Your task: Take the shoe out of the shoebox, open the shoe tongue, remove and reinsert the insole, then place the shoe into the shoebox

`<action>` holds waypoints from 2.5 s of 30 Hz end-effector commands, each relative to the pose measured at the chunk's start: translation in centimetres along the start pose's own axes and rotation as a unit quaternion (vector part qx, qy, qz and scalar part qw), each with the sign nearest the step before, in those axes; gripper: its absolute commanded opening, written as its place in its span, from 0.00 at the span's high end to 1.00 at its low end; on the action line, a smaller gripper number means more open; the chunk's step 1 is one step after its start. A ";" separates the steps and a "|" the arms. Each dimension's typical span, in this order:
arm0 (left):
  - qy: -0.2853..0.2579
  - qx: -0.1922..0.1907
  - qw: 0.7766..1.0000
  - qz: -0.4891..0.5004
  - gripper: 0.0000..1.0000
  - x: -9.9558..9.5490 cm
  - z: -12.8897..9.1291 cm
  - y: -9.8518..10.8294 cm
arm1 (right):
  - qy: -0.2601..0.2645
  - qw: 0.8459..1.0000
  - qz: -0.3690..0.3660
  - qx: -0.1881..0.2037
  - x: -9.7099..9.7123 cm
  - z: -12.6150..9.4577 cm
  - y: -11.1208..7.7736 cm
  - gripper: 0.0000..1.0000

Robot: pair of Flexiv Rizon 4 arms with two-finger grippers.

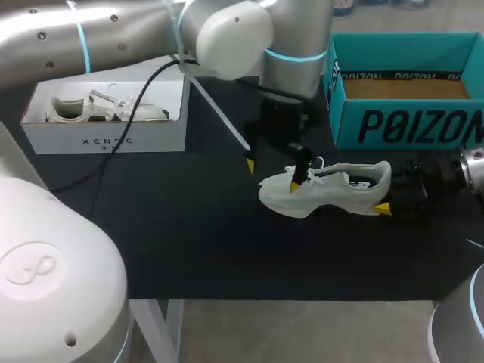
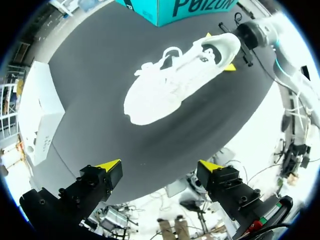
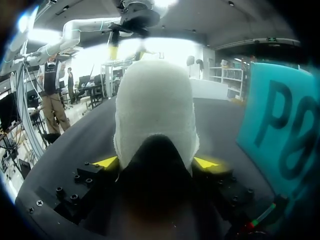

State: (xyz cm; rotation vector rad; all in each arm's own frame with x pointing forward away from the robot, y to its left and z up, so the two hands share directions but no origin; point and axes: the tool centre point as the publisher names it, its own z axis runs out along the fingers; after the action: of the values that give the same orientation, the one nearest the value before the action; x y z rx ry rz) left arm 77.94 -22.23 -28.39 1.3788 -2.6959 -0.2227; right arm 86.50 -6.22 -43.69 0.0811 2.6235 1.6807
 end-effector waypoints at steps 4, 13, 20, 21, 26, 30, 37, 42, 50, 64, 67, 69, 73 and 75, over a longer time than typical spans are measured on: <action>-0.015 -0.023 0.999 -0.034 0.00 3.9 -0.2 -4.1 | -0.002 1.000 0.001 0.001 0.1 0.6 -0.3 1.00; -0.030 -0.020 0.997 -0.064 0.00 5.3 1.0 -6.9 | -0.002 1.000 0.001 0.001 0.1 0.6 -0.3 1.00; -0.044 -0.001 0.994 -0.096 0.00 6.7 1.4 -8.1 | -0.002 1.000 0.001 0.001 0.1 0.6 -0.3 1.00; -0.046 0.006 0.994 -0.102 0.00 6.8 1.4 -8.2 | -0.002 1.000 0.001 0.001 0.1 0.6 -0.3 1.00; -0.065 0.047 0.986 -0.146 0.00 7.5 1.4 -8.4 | -0.002 1.000 0.001 0.001 0.1 0.6 -0.3 1.00; -0.079 0.078 0.978 -0.176 0.00 8.1 1.4 -8.5 | -0.002 1.000 0.001 0.001 0.1 0.6 -0.3 1.00; -0.057 0.096 0.971 -0.213 0.00 8.0 2.4 -8.8 | -0.002 1.000 0.001 0.001 0.1 0.6 -0.3 1.00; -0.053 0.099 0.967 -0.228 0.00 7.8 2.5 -9.7 | -0.002 1.000 0.001 0.001 0.1 0.6 -0.3 1.00; -0.062 0.093 0.967 -0.228 0.00 8.4 2.4 -12.6 | -0.002 1.000 0.001 0.001 0.1 0.6 -0.3 1.00; -0.065 0.097 0.963 -0.243 0.00 9.7 4.1 -15.6 | -0.002 1.000 0.001 0.001 0.1 0.6 -0.3 1.00; -0.063 0.096 0.961 -0.250 0.00 9.8 4.4 -15.4 | -0.002 1.000 0.001 0.001 0.1 0.6 -0.3 1.00; -0.062 0.096 0.960 -0.255 0.00 9.9 4.6 -15.2 | -0.002 1.000 0.001 0.001 0.1 0.6 -0.3 1.00; -0.067 0.093 0.958 -0.263 0.00 9.7 5.1 -15.0 | -0.002 1.000 0.001 0.001 0.1 0.6 -0.3 1.00; -0.067 0.091 0.957 -0.267 0.00 9.6 5.4 -14.8 | -0.002 1.000 0.001 0.001 0.1 0.6 -0.3 1.00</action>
State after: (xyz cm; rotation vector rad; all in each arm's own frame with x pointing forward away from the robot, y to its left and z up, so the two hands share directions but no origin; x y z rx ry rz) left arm 83.45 -38.36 -35.72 2.2039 -2.4334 -0.1171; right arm 86.50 -6.19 -43.69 0.0811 2.6234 1.6805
